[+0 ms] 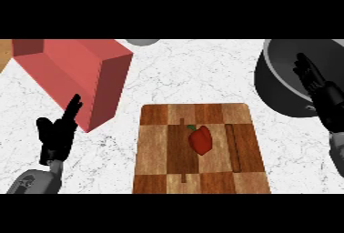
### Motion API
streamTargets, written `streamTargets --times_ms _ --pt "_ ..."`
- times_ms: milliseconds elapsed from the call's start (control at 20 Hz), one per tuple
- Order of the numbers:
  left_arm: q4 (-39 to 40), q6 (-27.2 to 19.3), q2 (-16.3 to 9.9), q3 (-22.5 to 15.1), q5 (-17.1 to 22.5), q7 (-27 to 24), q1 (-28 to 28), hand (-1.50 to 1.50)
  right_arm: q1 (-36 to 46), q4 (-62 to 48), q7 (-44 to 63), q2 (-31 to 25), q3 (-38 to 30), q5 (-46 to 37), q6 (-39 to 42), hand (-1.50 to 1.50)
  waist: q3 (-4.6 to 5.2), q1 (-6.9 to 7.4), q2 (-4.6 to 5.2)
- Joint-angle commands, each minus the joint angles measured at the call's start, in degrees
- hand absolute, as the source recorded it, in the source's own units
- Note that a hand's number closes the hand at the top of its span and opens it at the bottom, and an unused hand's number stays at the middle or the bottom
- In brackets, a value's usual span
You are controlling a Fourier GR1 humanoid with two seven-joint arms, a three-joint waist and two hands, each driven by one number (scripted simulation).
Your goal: Pick the bell pepper from the cutting board and place it in the pot
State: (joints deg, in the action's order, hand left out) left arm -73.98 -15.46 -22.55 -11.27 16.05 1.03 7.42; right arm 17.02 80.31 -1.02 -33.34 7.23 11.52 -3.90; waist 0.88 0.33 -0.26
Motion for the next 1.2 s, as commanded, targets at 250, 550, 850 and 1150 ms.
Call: streamTargets --times_ms 250,550,850,1150 --pt "-2.47 9.47 0.91 -7.6 -1.12 0.92 0.01 0.0 0.53 9.18 9.94 10.26 21.18 -5.69 5.99 1.5 -0.73 1.06 0.34" --pt "-0.77 10.46 2.61 -8.37 -0.04 2.0 -0.83 0.0 -4.24 16.89 -7.23 20.06 18.44 -24.39 -25.41 -1.5 -1.01 -1.87 -0.01" --pt "-4.27 12.37 2.95 -7.27 -0.91 4.29 -1.83 0.0 -10.2 29.16 0.78 17.56 24.78 -32.31 -21.74 -1.5 -0.86 -0.58 0.1" --pt "-4.83 13.05 1.37 -6.43 -0.18 5.31 -0.83 0.0 -0.1 33.88 33.36 15.47 23.78 -34.33 -9.74 -1.5 -0.72 -0.34 -0.1"
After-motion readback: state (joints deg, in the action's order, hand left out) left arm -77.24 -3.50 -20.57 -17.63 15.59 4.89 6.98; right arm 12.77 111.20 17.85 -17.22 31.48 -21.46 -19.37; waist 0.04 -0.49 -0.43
